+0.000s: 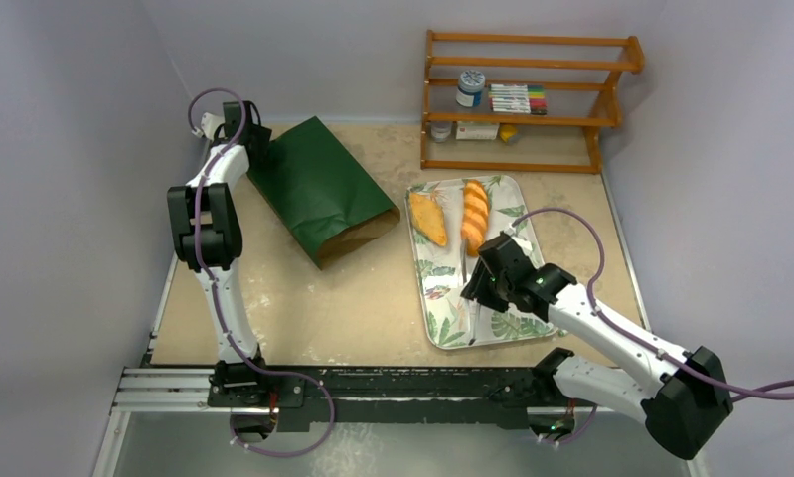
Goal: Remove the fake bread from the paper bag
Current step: Place the fake bread in the container.
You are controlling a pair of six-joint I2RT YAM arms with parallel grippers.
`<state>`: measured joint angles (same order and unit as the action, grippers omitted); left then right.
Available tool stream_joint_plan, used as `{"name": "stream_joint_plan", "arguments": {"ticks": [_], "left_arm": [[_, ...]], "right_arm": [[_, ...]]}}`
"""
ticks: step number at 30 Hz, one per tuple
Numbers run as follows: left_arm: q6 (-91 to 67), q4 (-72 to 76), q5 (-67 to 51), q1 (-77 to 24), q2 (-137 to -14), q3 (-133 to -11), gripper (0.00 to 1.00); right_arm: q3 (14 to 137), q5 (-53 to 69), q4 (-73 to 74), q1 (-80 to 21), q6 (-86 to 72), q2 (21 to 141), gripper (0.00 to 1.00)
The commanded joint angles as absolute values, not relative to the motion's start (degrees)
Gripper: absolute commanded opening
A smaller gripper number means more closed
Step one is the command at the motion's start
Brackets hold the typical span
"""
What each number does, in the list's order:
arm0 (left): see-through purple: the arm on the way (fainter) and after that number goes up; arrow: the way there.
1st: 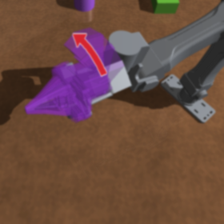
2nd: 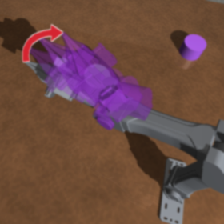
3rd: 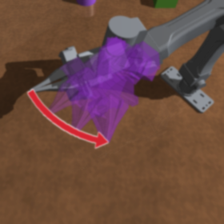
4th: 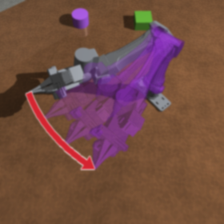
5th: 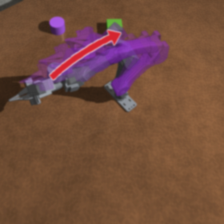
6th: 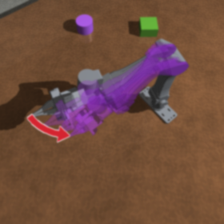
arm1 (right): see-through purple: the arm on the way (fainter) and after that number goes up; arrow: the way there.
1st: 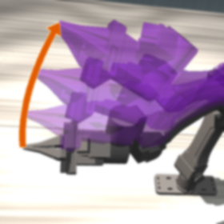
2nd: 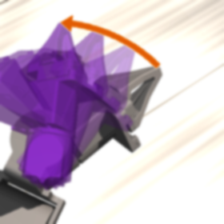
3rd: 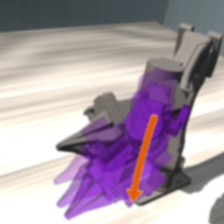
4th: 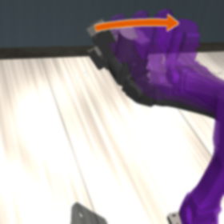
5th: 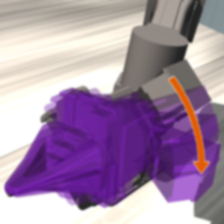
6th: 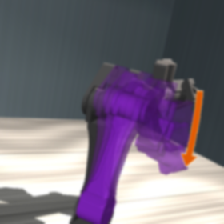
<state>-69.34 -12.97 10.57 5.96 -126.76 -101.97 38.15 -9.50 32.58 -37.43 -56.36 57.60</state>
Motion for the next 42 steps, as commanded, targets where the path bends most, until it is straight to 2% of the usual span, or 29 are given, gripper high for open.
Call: {"name": "stream_joint_plan", "arguments": {"ticks": [1,9,27,42], "left_arm": [[-67.5,-14.52,10.83,7.12,-124.01,-101.16,0.39],[-67.62,-14.33,10.73,7.27,-124.17,-101.2,0.39],[-67.76,-14.63,10.77,7.47,-124.4,-101.77,0.38],[-67.5,-15.23,10.95,7.47,-124.18,-101.47,0.39]], "right_arm": [[39.66,-9.43,30.48,-37.01,-55.2,56.21,0.46],[37.79,-9.34,31.07,-37.04,-56.0,53.13,0.49],[34.36,-5.89,36.61,-37.18,-58.71,43.64,0.48],[36.89,-1.26,39.61,-40.95,-55.37,39.96,0.35]]}}
